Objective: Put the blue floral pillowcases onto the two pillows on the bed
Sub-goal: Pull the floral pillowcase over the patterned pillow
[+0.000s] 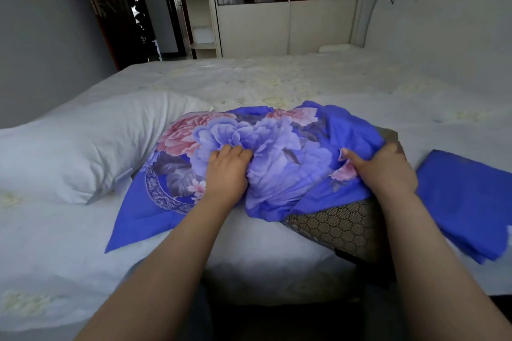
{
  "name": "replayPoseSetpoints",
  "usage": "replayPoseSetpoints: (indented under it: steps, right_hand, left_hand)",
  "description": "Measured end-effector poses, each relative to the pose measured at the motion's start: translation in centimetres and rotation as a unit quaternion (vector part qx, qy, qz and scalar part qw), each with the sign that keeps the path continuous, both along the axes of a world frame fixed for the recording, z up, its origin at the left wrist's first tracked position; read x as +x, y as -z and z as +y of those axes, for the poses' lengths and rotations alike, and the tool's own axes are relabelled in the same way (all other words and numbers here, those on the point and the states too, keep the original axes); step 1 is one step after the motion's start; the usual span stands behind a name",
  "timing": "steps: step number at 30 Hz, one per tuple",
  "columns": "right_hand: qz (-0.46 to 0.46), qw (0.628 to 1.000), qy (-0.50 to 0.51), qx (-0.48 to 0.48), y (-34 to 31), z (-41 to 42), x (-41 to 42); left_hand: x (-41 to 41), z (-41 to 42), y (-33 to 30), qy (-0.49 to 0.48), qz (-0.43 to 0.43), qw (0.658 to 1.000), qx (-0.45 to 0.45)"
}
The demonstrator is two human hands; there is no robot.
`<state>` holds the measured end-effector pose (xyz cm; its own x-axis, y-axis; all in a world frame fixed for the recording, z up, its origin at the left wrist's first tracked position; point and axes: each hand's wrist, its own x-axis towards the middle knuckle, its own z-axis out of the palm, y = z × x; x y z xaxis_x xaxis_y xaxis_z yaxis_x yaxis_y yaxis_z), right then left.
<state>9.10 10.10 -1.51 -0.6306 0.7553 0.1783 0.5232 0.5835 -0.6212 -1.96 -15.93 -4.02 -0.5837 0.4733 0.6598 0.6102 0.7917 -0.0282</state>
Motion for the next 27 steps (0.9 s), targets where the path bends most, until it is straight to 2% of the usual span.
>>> replayPoseSetpoints:
  steps: [4,7,9,10,12,14,15,17,19,21,22,24,25,26,27]
  right_hand:
    - [0.121,0.991,0.028,-0.049,1.8,-2.8,1.0]
    - [0.278,0.953,0.051,-0.109,3.2,-6.3,1.6]
    - [0.338,0.932,0.027,-0.130,3.1,-8.6,1.4]
    - [0.335,0.931,-0.009,-0.145,2.6,-9.6,0.9]
    - [0.262,0.946,-0.124,-0.144,1.4,-11.4,-0.5]
    - [0.169,0.948,-0.243,-0.119,0.4,-12.5,-2.4]
    - [0.135,0.945,-0.279,-0.110,0.1,-12.6,-3.3]
    - [0.108,0.946,-0.294,-0.087,-0.2,-12.0,-4.8]
    - [0.122,0.958,-0.257,-0.045,-0.2,-10.2,-5.9]
    - [0.155,0.961,-0.227,0.006,-0.1,-8.5,-6.3]
    - [0.163,0.962,-0.217,0.031,-0.2,-7.8,-6.5]
    - [0.174,0.960,-0.217,0.037,0.1,-7.3,-6.5]
    - [0.184,0.955,-0.232,0.017,0.4,-7.2,-6.5]
    - [0.186,0.951,-0.247,-0.003,0.7,-7.3,-6.4]
    - [0.183,0.948,-0.260,-0.009,1.3,-7.4,-6.4]
  left_hand:
    - [-1.1,1.5,-4.2,0.058,0.073,0.993,0.070]
    - [-2.1,2.1,-7.8,0.097,0.142,0.981,0.083]
    - [-3.6,1.7,-10.2,0.082,0.135,0.979,0.129]
    - [-4.9,1.4,-11.1,0.055,0.109,0.979,0.163]
    - [-7.4,0.9,-12.2,0.014,0.000,0.976,0.215]
    - [-8.3,1.1,-11.6,0.105,-0.188,0.951,0.221]
    - [-7.9,1.6,-10.5,0.152,-0.286,0.929,0.181]
    - [-6.2,2.7,-7.3,0.173,-0.436,0.880,0.072]
    - [-4.7,3.1,-4.2,0.183,-0.497,0.847,0.043]
    - [-3.9,3.1,-2.6,0.171,-0.484,0.857,0.038]
    - [-3.8,3.2,-2.3,0.149,-0.440,0.885,0.022]
    - [-3.4,3.6,-1.8,0.124,-0.294,0.948,-0.005]
    - [-3.3,3.9,-1.7,0.124,-0.228,0.965,0.025]
    - [-2.9,4.1,-1.8,0.125,-0.189,0.970,0.092]
    - [-2.2,4.3,-2.2,0.128,-0.171,0.960,0.182]
